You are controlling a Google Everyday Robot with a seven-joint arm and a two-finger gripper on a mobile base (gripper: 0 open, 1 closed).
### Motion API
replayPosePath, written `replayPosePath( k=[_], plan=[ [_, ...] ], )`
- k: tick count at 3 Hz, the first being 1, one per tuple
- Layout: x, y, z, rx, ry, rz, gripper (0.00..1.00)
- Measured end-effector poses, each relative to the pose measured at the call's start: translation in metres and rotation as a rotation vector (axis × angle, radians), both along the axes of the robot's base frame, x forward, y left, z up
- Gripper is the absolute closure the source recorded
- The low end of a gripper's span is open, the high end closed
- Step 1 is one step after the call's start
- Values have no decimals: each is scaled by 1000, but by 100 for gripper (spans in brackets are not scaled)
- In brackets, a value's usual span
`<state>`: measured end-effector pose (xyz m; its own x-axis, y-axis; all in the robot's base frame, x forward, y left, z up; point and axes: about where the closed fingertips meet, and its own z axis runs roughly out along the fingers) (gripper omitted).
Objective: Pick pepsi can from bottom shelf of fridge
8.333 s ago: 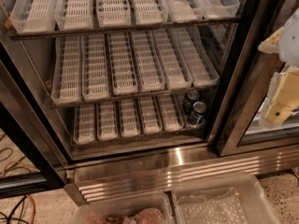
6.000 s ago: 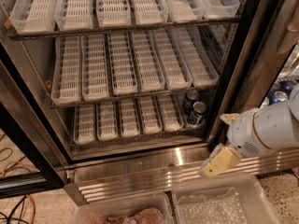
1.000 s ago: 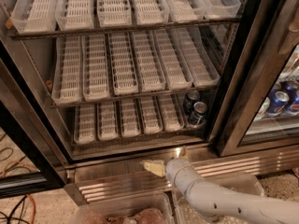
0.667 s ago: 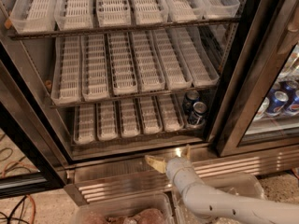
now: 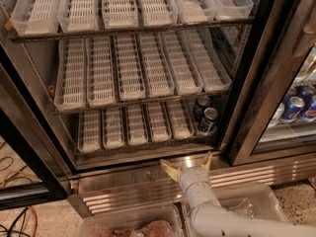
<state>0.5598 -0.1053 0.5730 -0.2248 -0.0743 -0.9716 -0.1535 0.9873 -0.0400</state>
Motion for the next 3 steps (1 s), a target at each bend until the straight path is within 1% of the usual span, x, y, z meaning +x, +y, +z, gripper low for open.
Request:
replayPosePath(
  k=[1,2,3],
  plan=[
    [0,-5,5,-16,-41,-48,0],
    [19,1,-12,14,-21,-92,0],
    [21,1,-12,18,-22,-95,0]
  ],
)
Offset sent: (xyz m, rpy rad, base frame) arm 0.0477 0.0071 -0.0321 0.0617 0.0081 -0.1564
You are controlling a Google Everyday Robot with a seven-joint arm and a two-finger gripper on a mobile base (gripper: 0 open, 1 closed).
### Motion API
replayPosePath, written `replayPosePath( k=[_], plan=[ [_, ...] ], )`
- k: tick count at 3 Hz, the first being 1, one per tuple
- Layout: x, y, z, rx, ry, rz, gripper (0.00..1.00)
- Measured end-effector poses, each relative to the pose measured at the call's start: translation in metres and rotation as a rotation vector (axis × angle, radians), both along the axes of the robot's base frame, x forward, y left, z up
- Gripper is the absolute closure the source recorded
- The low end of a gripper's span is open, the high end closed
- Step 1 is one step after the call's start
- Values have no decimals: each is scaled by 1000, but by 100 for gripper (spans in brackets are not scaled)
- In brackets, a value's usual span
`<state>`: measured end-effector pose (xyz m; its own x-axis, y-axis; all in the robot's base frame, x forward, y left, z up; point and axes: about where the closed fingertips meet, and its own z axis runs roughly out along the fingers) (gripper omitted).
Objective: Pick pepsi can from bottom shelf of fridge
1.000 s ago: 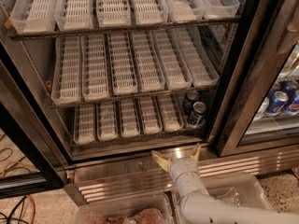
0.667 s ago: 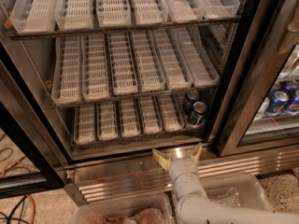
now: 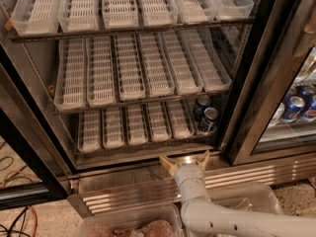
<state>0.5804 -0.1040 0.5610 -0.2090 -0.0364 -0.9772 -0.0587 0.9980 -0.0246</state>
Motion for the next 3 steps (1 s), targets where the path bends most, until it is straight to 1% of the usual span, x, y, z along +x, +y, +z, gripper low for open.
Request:
replayPosePath(
  k=[1,2,3],
  plan=[
    [0,5,3,-4,-16,5,0],
    [8,12,4,-14,-79,-19,0],
    [23,9,0,-47,-168,-80,0]
  ],
)
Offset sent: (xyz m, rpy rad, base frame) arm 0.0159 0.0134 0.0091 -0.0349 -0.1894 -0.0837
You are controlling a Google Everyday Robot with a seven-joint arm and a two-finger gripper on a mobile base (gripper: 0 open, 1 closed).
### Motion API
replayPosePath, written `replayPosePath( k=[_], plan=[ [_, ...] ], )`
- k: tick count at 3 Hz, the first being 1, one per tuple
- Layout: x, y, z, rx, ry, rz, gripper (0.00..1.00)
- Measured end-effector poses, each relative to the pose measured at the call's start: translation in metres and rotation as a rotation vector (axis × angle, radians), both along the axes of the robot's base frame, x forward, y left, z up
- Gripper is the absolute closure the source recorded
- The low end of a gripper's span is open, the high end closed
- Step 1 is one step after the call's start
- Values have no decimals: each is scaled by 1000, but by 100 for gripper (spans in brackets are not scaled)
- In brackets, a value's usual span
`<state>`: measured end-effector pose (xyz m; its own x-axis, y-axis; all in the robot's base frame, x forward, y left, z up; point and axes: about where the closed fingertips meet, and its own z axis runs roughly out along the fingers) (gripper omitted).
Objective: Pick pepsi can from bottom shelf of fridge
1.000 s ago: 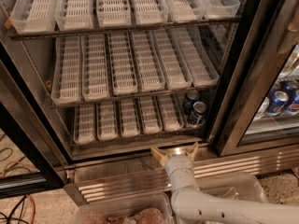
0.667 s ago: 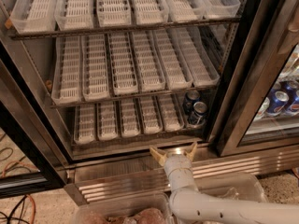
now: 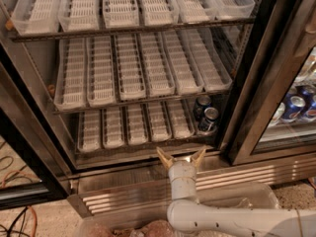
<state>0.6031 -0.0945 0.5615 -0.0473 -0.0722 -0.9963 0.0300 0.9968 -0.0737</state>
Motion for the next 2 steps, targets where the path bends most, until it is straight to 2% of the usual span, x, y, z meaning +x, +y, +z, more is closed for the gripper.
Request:
replayPosePath(
  k=[1,2],
  plan=[
    [12,-6,6,-54,-91,-54,0],
    [19,-15,10,-92,-129,-102,0]
  ],
)
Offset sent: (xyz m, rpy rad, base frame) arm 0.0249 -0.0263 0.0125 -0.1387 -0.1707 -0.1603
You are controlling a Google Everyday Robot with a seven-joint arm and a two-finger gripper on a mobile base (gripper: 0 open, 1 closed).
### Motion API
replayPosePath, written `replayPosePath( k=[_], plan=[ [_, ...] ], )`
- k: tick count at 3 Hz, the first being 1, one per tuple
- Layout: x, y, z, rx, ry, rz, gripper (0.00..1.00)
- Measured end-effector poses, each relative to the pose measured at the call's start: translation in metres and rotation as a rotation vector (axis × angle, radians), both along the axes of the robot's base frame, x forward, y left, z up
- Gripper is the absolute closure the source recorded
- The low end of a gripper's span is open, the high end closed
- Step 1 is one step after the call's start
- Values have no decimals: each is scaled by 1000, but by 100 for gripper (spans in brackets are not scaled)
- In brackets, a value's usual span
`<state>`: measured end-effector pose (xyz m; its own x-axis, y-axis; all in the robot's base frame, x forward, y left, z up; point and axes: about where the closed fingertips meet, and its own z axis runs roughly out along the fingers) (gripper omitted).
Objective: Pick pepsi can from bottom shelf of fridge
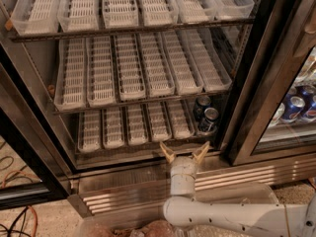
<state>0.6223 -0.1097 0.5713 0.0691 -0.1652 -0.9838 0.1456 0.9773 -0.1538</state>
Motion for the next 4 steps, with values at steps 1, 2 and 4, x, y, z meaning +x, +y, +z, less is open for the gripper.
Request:
replayPosePath(
  k=[1,2,4],
  plan=[
    [6,-17,3,-28,-21,-60,0],
    [9,-32,4,-38,-26,-107,0],
    [-6,-40,20,118,-1,-79,0]
  ],
)
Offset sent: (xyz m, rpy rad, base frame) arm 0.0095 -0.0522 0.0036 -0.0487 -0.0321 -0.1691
